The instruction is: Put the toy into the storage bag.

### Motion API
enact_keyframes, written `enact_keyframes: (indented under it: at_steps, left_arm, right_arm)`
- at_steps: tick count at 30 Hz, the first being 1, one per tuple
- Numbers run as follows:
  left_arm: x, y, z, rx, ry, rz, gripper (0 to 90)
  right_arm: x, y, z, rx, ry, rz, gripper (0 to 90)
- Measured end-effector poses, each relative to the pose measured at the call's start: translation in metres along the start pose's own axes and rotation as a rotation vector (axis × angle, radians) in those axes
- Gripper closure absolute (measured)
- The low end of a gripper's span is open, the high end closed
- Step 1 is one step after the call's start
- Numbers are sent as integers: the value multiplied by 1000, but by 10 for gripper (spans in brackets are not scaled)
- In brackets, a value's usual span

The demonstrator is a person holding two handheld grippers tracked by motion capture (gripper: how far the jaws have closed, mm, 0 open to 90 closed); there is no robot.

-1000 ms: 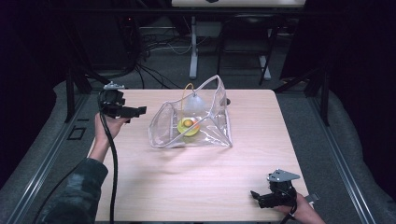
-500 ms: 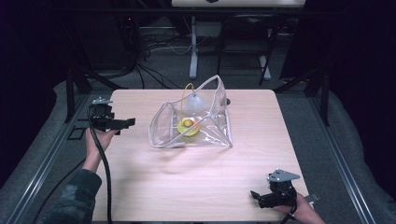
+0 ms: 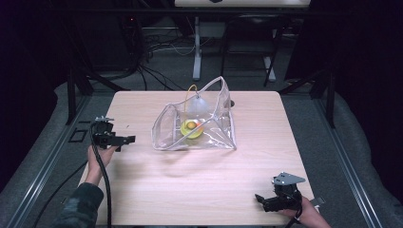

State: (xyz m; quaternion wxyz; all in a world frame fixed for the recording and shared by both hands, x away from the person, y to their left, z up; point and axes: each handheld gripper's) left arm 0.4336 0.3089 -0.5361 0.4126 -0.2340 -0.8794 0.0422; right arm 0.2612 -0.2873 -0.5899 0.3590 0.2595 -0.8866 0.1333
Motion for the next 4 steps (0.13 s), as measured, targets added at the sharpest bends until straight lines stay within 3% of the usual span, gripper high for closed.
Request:
enact_keyframes:
  at_steps: [4]
  left_arm:
    - [-7,4,10,9,21,3,0]
  right_arm:
    - [0,0,0,0,0,0,0]
Point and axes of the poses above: each handheld gripper's, and its own axes: x roughly backward along the jaws, z roughly out of its underside, y roughly to its left, and after that the axes turned 4 degrees about z, right-handed
